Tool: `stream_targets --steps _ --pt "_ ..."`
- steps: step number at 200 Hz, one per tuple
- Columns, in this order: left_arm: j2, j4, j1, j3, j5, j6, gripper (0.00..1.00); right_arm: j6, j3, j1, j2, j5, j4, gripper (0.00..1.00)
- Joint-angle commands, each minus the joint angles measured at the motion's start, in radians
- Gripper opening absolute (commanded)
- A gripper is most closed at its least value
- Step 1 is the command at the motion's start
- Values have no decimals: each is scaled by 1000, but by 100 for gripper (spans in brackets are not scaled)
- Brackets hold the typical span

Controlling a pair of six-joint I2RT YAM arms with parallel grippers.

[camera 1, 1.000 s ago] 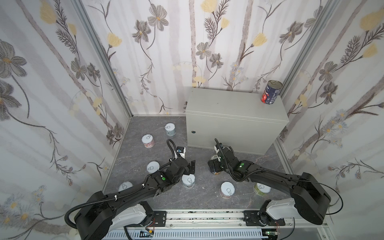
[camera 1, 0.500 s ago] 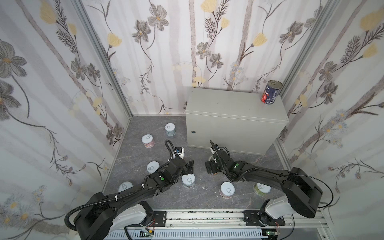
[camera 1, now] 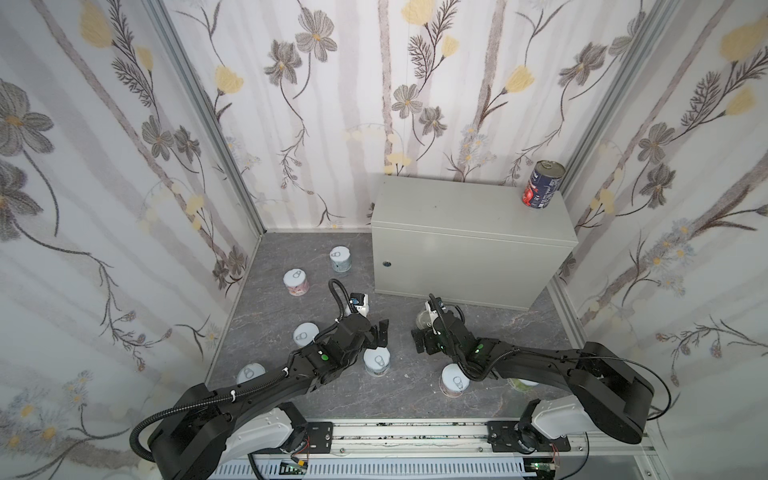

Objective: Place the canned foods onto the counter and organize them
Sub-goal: 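Close the right gripper on the blue-labelled can's rim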

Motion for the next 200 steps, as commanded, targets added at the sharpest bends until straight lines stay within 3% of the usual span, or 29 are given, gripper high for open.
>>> stream_targets --steps 1,131,200 --pt "-5 35 3 -2 -1 0 100 1 -11 7 9 31 116 99" --pt "-14 37 6 -6 1 1 100 2 -72 18 98 58 283 94" --pt "-10 39 11 2 4 11 100 -6 -59 18 75 95 264 79"
